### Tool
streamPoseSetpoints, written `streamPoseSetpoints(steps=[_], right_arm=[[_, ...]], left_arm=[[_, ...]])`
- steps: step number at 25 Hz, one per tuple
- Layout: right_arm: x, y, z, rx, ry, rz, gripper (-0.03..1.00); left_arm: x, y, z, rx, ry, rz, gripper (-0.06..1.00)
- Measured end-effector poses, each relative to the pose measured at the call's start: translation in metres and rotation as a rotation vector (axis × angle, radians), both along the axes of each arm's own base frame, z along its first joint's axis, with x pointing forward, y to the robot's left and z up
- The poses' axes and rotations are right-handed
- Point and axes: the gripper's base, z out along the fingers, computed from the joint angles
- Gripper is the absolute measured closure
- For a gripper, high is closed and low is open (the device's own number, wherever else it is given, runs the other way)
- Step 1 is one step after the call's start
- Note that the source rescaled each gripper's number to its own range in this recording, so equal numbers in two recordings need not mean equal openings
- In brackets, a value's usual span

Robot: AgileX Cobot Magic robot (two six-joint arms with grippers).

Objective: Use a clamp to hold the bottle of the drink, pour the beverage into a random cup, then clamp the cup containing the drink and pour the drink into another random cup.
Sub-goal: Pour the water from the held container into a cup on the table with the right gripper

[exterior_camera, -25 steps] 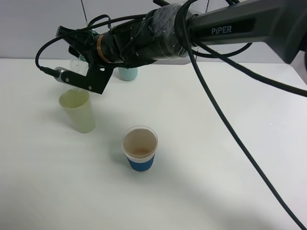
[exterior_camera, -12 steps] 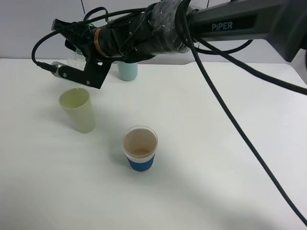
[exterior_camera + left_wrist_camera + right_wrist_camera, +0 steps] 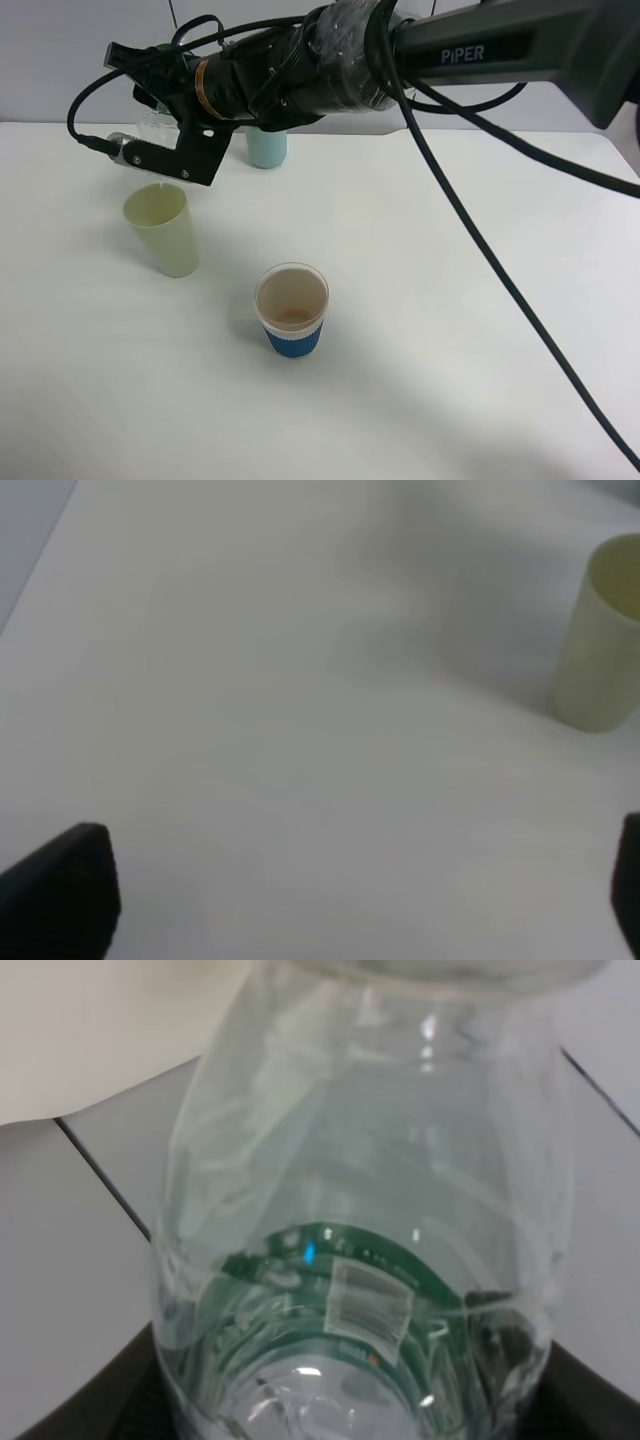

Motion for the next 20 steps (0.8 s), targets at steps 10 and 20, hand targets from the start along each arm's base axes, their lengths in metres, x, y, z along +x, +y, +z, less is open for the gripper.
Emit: streamPoseSetpoints(steps=[10,20], right_arm=[[0.0000,0.0000,0.0000,-0.062,-0.066,0.039,0.97],[-0.0007,0.0004,-0.0004,0.125,0.141,-0.071,0.97]], left_arm=[[0.0000,0.0000,0.0000,0.000,0.000,0.000,-0.06],[0.0000,0.0000,0.0000,0.000,0.000,0.000,-0.06]])
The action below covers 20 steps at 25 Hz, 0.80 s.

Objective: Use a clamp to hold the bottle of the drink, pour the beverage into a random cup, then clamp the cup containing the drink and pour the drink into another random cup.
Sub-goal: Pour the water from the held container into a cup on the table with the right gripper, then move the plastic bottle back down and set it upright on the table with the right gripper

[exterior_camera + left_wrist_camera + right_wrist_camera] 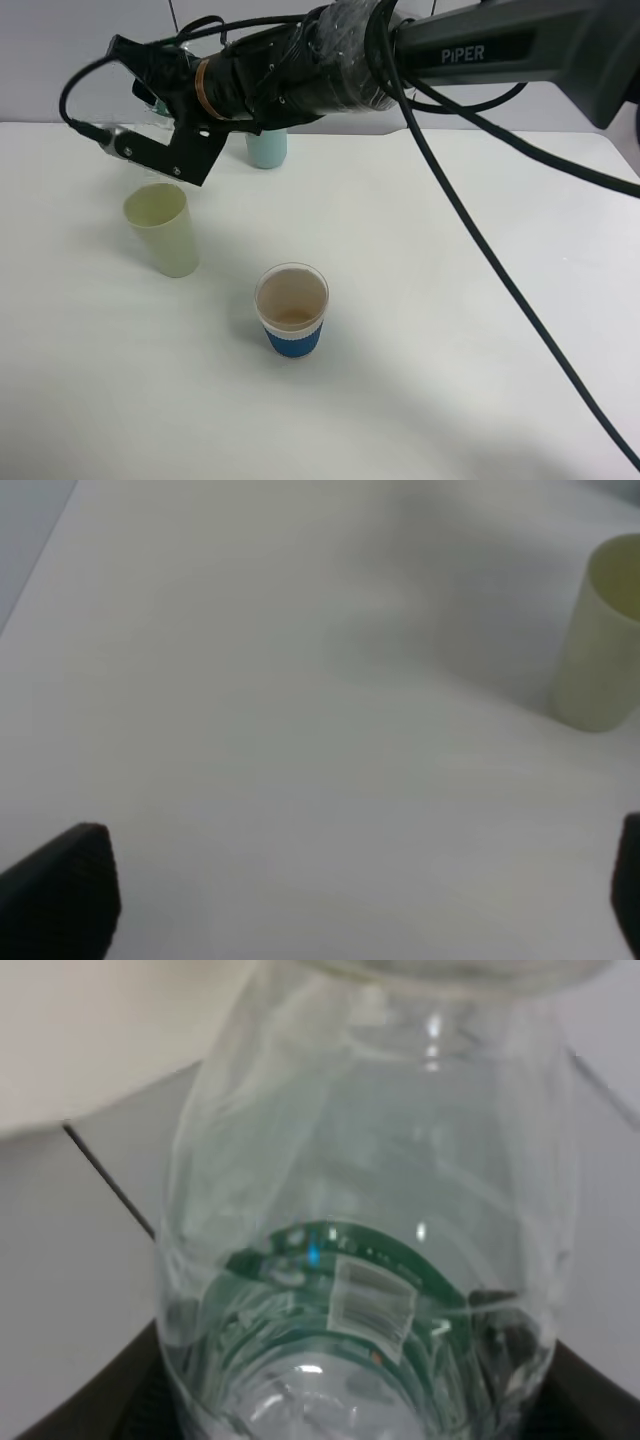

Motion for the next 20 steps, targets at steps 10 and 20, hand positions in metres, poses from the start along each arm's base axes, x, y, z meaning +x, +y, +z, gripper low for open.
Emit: streamPoseSetpoints(steps=[10,20], right_arm=[[0.004,-0.003,0.000,0.797,0.884,-0.491,0.97],[0.011,-0.019,0.023,1.177,1.206,-0.733,0.97]], left_arm=[[0.000,0.000,0.000,0.000,0.000,0.000,-0.06],[0.000,0.000,0.000,0.000,0.000,0.000,-0.06]])
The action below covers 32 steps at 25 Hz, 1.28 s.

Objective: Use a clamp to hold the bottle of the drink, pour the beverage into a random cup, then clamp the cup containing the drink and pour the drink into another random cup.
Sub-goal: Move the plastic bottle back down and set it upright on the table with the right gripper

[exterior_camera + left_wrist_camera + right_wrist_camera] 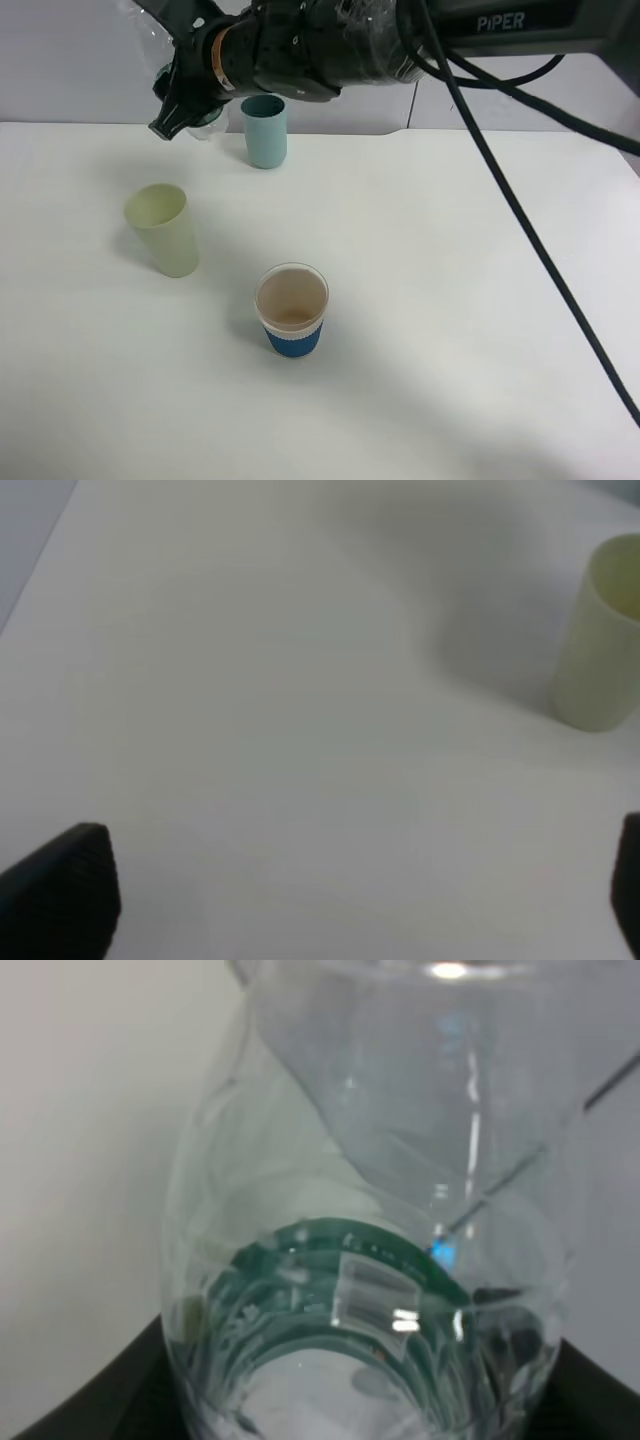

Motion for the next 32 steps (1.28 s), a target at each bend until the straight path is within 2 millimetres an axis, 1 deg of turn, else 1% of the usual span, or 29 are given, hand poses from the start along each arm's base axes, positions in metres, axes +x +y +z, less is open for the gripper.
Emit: streamPoseSetpoints(steps=[4,7,9,11,13,15,21,23,25,28,32], right_arm=[[0.002,-0.010,0.014,0.073,0.078,-0.082,0.97],[0.001,-0.016,0.024,0.081,0.099,-0.106,0.97],[-0.004,-0.020,0.030,0.074,0.092,-0.087,0.97],[-0.013,-0.025,0.032,0.078,0.088,-0.056,0.97],[-0.023,-0.034,0.029,0.077,0.064,-0.024,0.97],[-0.032,-0.046,0.027,0.119,0.053,-0.021,0.97],[-0.059,-0.095,0.021,0.214,-0.009,-0.043,0.97],[-0.065,-0.109,0.018,0.226,-0.014,-0.063,0.97],[-0.066,-0.126,0.013,0.239,-0.002,-0.106,0.97],[-0.065,-0.150,-0.003,0.227,0.040,-0.181,0.97],[-0.059,-0.177,-0.021,0.238,0.101,-0.277,0.97]], left_arm=[[0.000,0.000,0.000,0.000,0.000,0.000,-0.06],[0.000,0.000,0.000,0.000,0.000,0.000,-0.06],[0.000,0.000,0.000,0.000,0.000,0.000,-0.06],[0.000,0.000,0.000,0.000,0.000,0.000,-0.06],[0.000,0.000,0.000,0.000,0.000,0.000,-0.06],[0.000,0.000,0.000,0.000,0.000,0.000,-0.06],[0.000,0.000,0.000,0.000,0.000,0.000,-0.06],[0.000,0.000,0.000,0.000,0.000,0.000,-0.06],[0.000,0.000,0.000,0.000,0.000,0.000,-0.06],[0.000,0.000,0.000,0.000,0.000,0.000,-0.06],[0.000,0.000,0.000,0.000,0.000,0.000,-0.06]])
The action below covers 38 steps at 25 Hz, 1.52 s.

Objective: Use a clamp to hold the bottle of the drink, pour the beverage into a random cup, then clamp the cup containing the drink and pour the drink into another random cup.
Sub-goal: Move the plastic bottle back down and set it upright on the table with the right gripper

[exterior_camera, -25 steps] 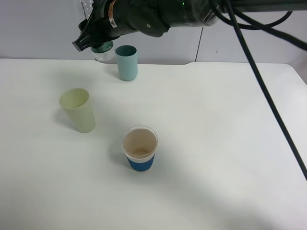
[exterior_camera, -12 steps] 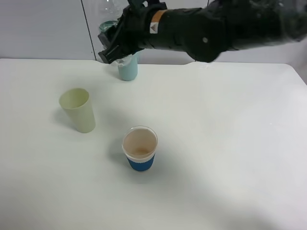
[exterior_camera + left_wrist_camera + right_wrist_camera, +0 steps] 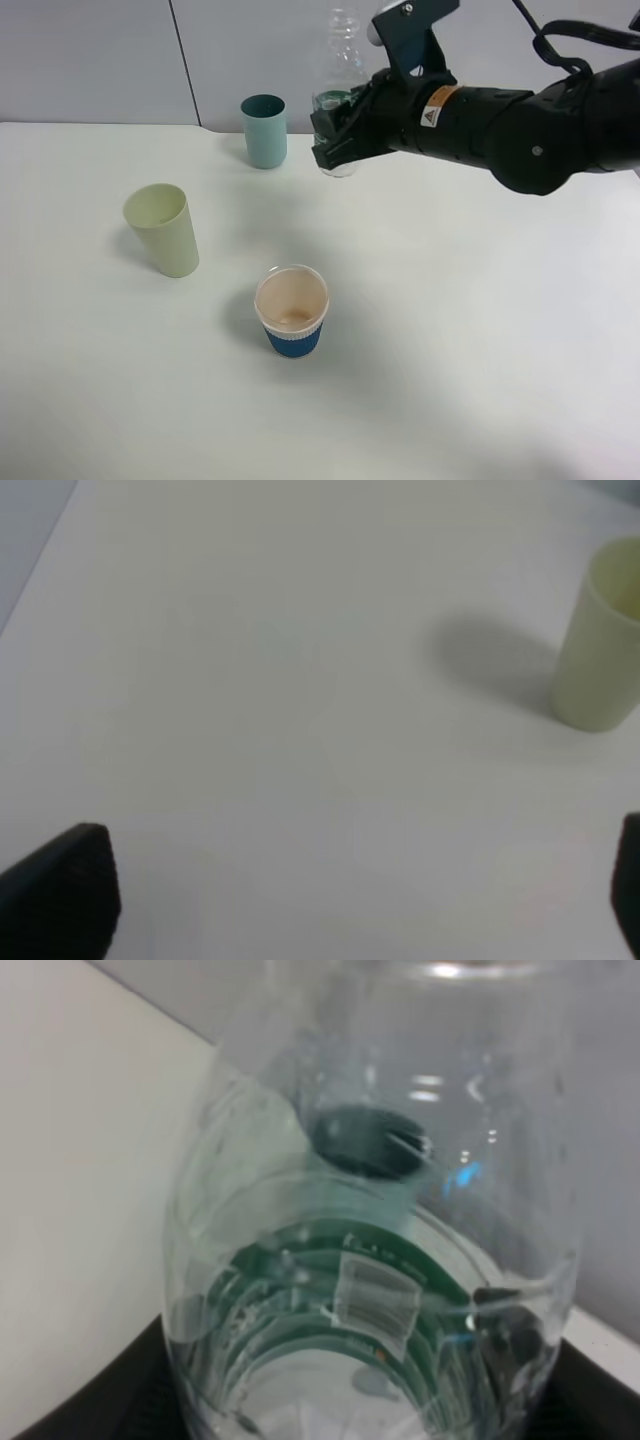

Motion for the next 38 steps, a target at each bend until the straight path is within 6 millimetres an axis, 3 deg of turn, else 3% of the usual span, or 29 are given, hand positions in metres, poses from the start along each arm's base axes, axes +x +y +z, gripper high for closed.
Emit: streamPoseSetpoints(steps=[11,17,38], right_arm=[[0.010,-0.059,-0.024,0.029,0.020,-0.135,0.97],[0.016,-0.078,-0.037,-0.018,-0.037,-0.159,0.97],[0.036,-0.082,-0.111,0.022,-0.091,-0.225,0.97]], left_arm=[[0.000,0.000,0.000,0.000,0.000,0.000,-0.06],[0.000,0.000,0.000,0.000,0.000,0.000,-0.06],[0.000,0.000,0.000,0.000,0.000,0.000,-0.06]])
